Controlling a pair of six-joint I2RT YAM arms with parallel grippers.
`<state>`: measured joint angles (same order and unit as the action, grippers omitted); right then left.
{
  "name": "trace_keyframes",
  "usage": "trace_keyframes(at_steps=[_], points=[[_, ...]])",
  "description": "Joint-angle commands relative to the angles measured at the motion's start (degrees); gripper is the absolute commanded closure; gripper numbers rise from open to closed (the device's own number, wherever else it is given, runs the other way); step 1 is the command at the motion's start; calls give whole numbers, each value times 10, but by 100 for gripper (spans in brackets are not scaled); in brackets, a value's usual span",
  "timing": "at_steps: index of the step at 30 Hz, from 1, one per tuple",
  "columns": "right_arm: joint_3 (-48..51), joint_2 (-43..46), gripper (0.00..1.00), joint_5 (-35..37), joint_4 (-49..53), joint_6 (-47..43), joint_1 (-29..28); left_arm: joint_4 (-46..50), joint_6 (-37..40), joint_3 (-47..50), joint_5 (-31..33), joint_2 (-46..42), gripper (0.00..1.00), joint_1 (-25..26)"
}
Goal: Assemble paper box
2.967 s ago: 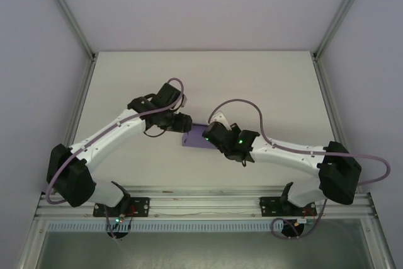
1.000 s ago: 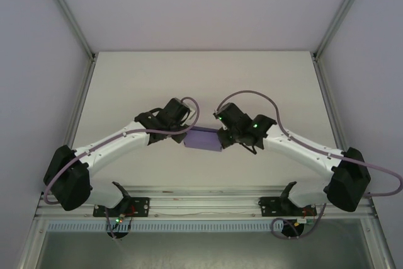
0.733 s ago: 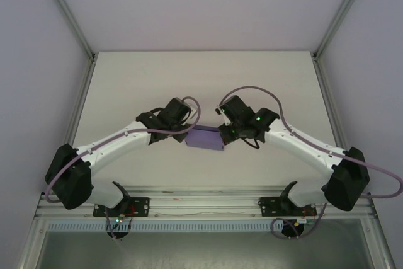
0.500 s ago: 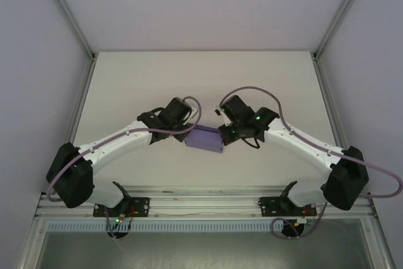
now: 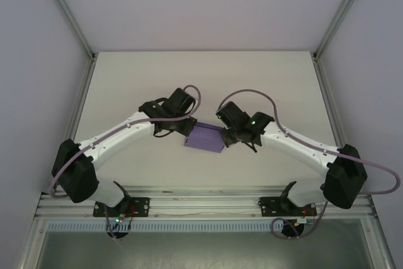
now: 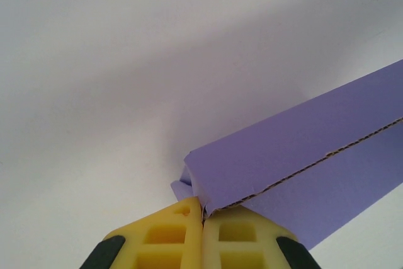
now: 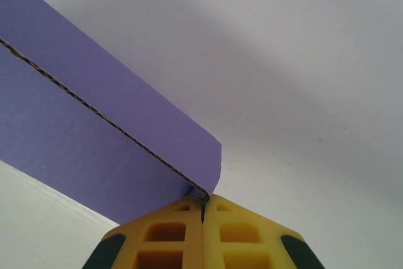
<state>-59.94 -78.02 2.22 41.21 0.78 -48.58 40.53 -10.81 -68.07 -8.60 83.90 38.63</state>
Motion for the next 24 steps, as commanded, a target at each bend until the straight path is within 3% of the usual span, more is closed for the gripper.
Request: trace_keyframes(at_steps=[1, 6, 10, 24], points=[[10, -18, 100, 99, 15, 1, -27, 47, -72, -31, -44, 11, 100, 3], [25, -40, 100, 177, -19, 18, -70, 56, -103, -39, -42, 4, 100, 3], [32, -73, 100, 234, -22, 34, -107, 70, -125, -47, -87, 14, 100, 3], [84, -90, 100, 295, -87, 28, -181, 58, -201, -60, -159, 9, 100, -9]])
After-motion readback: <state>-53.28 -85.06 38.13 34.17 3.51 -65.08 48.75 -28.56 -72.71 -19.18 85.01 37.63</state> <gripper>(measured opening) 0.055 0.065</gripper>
